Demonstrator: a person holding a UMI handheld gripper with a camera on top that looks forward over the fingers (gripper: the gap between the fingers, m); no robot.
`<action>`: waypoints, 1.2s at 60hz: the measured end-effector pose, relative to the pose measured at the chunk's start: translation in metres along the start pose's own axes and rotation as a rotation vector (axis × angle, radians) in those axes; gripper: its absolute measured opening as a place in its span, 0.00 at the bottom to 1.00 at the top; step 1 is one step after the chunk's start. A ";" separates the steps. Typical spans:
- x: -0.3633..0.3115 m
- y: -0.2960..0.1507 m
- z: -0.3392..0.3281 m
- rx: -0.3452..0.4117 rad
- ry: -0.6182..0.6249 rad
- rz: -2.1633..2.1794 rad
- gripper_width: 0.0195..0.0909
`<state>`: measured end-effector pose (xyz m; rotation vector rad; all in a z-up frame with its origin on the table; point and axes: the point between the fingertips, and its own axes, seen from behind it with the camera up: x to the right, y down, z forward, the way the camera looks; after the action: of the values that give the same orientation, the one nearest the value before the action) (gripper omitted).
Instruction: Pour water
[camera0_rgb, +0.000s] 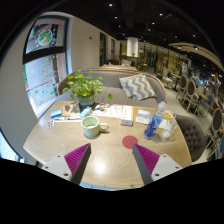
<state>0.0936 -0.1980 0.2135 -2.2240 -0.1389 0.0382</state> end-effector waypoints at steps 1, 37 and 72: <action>0.010 0.001 0.006 0.000 0.007 0.004 0.93; 0.227 -0.012 0.257 0.067 0.091 0.113 0.93; 0.233 -0.031 0.287 0.113 0.208 0.054 0.17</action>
<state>0.3002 0.0735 0.0682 -2.1034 0.0367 -0.1519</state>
